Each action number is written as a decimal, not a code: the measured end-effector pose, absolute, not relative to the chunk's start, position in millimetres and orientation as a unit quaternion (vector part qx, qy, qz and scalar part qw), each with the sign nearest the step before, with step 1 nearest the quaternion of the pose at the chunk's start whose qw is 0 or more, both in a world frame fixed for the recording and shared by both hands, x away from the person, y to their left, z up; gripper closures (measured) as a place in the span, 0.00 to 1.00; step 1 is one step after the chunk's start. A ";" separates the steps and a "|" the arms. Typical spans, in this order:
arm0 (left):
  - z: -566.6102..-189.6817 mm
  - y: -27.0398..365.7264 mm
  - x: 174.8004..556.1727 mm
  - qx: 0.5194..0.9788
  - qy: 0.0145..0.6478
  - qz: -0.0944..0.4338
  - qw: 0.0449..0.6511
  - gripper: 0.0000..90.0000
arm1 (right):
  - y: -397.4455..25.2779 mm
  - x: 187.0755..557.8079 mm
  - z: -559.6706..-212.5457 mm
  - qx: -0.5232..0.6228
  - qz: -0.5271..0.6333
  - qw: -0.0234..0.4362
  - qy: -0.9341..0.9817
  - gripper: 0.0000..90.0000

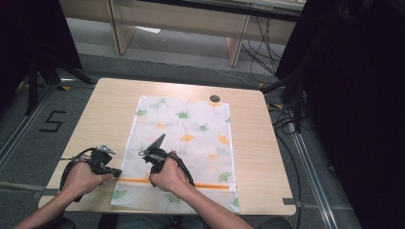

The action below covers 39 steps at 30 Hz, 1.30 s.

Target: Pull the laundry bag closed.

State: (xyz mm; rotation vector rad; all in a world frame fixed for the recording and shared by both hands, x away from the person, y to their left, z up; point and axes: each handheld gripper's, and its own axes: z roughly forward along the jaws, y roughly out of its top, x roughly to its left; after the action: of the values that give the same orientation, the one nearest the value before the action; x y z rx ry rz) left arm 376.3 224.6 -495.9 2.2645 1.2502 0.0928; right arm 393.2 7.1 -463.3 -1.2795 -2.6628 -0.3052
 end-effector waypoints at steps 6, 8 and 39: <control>-495.8 224.7 376.4 0.842 0.464 0.034 0.273 1.00 | 4.5 394.1 -464.5 -0.426 -0.106 0.083 -0.895 1.00; -495.8 224.7 376.2 0.841 0.466 0.034 0.273 1.00 | 4.4 394.0 -464.4 -0.429 -0.104 0.085 -0.893 1.00; -495.9 224.5 376.3 0.841 0.467 0.034 0.273 1.00 | -7.3 396.9 -463.3 -0.419 -0.102 0.077 -0.899 1.00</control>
State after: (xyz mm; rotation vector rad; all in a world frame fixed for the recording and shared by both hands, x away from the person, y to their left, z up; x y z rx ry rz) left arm 376.3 224.5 -495.9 2.2620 1.2554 0.0928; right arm 396.9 -7.3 -463.3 -1.2543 -2.6952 -0.3044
